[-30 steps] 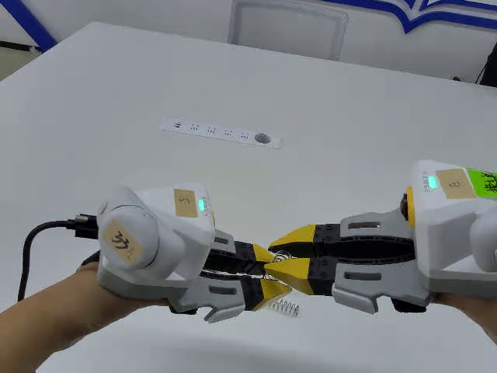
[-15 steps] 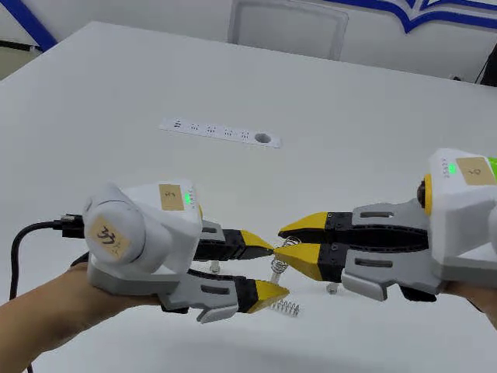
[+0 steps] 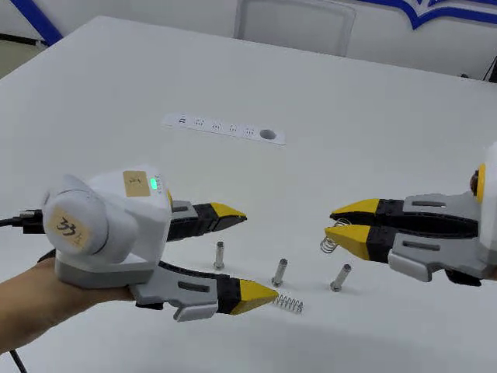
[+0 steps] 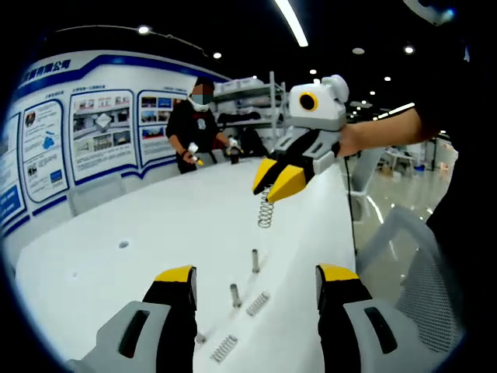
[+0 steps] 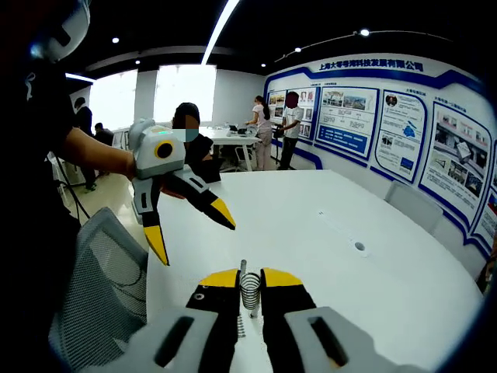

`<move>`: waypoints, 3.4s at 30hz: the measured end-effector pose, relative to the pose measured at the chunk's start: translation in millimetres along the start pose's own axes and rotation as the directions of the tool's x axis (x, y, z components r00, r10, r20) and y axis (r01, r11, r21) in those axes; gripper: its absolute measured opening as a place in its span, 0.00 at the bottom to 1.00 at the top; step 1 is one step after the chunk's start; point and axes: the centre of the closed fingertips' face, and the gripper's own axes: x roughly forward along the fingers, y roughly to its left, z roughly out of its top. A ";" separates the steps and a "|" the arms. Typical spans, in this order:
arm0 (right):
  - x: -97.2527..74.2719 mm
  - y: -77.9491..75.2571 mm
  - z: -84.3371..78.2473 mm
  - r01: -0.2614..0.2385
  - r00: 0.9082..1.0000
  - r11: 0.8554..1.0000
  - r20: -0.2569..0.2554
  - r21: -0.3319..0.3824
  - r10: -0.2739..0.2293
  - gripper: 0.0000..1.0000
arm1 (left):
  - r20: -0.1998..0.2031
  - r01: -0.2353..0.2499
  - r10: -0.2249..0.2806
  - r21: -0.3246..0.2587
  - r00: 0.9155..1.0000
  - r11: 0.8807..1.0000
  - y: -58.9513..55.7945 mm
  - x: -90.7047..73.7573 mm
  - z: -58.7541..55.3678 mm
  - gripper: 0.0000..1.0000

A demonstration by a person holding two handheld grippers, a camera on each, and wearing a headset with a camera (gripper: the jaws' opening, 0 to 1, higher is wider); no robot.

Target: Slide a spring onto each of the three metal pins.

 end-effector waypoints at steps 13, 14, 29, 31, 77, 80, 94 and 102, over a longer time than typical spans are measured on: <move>-2.7 -34.7 -32.5 0.099 0.995 0.992 -0.038 0.084 -0.096 0.10 | -0.018 -0.056 0.057 0.017 0.998 0.998 18.4 -3.1 -4.5 0.87; -2.0 -37.9 -36.9 0.109 0.993 0.990 -0.045 0.092 -0.105 0.10 | -0.025 -0.070 0.070 0.017 0.997 0.997 21.5 -4.5 -6.5 0.89; 7.2 -56.0 -88.0 0.184 0.978 0.968 -0.135 0.172 -0.162 0.10 | -0.059 -0.130 0.129 -0.021 0.990 0.991 34.0 -17.7 -23.9 1.00; 9.1 -58.5 -90.5 0.190 0.976 0.965 -0.137 0.180 -0.167 0.10 | -0.063 -0.136 0.134 -0.022 0.989 0.990 35.4 -18.7 -25.4 1.00; 31.6 -57.9 -132.5 0.216 0.962 0.946 -0.217 0.243 -0.164 0.11 | -0.097 -0.173 0.165 -0.080 0.982 0.982 37.9 -34.1 -38.5 1.00; 33.4 -57.2 -136.9 0.217 0.961 0.945 -0.223 0.246 -0.163 0.11 | -0.099 -0.182 0.174 -0.079 0.980 0.980 40.2 -34.9 -38.3 0.99; 41.5 -52.7 -156.5 0.225 0.954 0.945 -0.252 0.239 -0.163 0.11 | -0.123 -0.175 0.164 -0.078 0.979 0.982 37.2 -34.6 -43.3 0.99; 44.0 -51.5 -159.0 0.219 0.952 0.949 -0.262 0.228 -0.157 0.11 | -0.123 -0.178 0.168 -0.079 0.978 0.981 38.3 -34.6 -43.0 0.98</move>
